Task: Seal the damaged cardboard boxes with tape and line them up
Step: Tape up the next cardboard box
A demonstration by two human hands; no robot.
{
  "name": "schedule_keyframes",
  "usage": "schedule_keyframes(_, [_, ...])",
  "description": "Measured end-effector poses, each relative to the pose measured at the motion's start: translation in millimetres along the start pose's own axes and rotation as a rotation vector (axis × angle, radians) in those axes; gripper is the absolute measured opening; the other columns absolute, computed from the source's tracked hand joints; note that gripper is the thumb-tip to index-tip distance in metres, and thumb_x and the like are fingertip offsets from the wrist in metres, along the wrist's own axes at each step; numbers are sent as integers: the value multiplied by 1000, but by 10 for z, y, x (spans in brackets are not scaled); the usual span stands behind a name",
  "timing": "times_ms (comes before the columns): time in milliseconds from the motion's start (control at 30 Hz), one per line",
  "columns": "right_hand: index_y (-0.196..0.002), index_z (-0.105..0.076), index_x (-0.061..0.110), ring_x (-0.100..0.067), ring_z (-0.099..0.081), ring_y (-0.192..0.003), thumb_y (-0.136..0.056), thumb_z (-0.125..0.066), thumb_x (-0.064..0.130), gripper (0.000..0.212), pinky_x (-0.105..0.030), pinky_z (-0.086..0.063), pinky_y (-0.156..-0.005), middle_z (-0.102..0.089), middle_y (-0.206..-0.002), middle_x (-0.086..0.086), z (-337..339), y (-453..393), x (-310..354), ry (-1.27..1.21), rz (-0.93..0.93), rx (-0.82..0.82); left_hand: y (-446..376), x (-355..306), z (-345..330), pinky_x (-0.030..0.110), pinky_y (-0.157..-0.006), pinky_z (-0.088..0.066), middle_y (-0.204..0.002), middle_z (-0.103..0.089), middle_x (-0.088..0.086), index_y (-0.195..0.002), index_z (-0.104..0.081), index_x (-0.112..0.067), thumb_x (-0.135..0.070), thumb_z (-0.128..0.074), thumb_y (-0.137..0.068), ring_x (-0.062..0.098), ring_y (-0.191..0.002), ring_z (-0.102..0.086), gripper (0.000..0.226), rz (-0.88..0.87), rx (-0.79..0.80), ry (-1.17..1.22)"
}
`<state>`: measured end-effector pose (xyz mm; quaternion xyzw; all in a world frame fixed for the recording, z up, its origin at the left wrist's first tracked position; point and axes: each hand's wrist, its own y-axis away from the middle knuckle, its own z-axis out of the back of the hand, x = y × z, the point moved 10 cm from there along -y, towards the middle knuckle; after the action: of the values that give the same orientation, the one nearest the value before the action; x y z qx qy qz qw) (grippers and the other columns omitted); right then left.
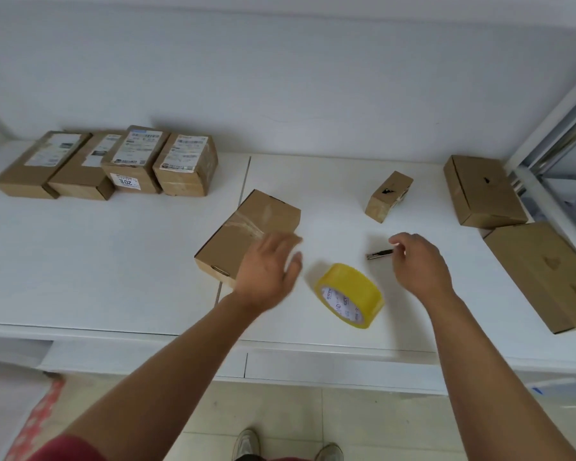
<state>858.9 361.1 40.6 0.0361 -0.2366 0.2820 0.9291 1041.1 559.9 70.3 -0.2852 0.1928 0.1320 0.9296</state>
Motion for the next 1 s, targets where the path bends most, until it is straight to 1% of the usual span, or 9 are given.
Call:
schedule_keyframes(133, [-140,-52,17,-28,-53,-121,-96,-43,2,47,-42,-48,-93,-46,-144,-4,-378,-202,-164,170,40,208,75,-416,-213,41,-82,-53,-105,-68,13,-112,-69,-1,-24,-45,-96,32,-94,-64,37,-102,88,77])
schedule_keyframes(300, [-117,-59,8,-31,-50,-105,-94,-40,1,30,-40,-49,-72,-52,-115,-9,-542,-336,-161,400,99,203,117,-475,-369,40,-80,-52,-107,-68,9,-118,-66,-5,-29,-35,-98,28,-94,-64,44,-63,189,106])
schedule_keyframes(433, [-122,-47,11,-31,-49,-101,-98,-38,6,26,-40,-45,-69,-56,-112,-12,-423,-376,24,494,174,192,150,-408,-436,41,-77,-53,-110,-64,6,-123,-61,-8,-36,-31,-99,24,-97,-62,48,10,233,198])
schedule_keyframes(500, [-124,-45,16,-31,-53,-94,-101,-39,13,24,-37,-41,-65,-61,-107,-9,-107,-424,288,230,182,50,164,-375,-482,41,-80,-52,-112,-62,5,-125,-59,-8,-40,-29,-99,22,-100,-60,51,41,256,257])
schedule_keyframes(600, [-113,-42,28,-13,-58,-77,-103,-39,22,12,-27,-41,-64,-66,-92,9,427,-400,712,-474,148,-180,165,-335,-488,41,-85,-51,-112,-64,6,-124,-61,-7,-43,-30,-99,22,-101,-58,53,48,237,261])
schedule_keyframes(667, [-103,-39,32,-8,-54,-60,-103,-38,23,9,-20,-41,-59,-71,-88,6,469,-355,934,-979,86,-191,160,-330,-469,40,-86,-49,-110,-66,6,-121,-63,-7,-43,-32,-98,24,-100,-57,53,36,215,223])
schedule_keyframes(733, [-100,-40,32,-14,-49,-53,-105,-38,24,10,-23,-38,-52,-74,-86,-5,278,-314,1151,-1303,-1,-107,154,-321,-463,40,-89,-47,-110,-67,5,-120,-64,-8,-44,-32,-98,24,-100,-57,53,35,214,197])
schedule_keyframes(900, [-108,-42,21,-16,-54,-54,-100,-46,17,10,-26,-43,-54,-73,-76,-7,-283,-205,1214,-1386,-208,9,172,-277,-463,39,-95,-44,-116,-68,5,-124,-65,-8,-48,-29,-98,25,-108,-58,59,5,271,199])
schedule_keyframes(1000, [-110,-45,26,-15,-54,-56,-77,-56,18,36,-28,-46,-60,-70,-71,-1,-391,-165,1106,-1260,-232,17,211,-201,-261,34,-84,-49,-98,-71,5,-103,-71,-4,-29,-42,-95,25,-93,-62,39,-31,74,230])
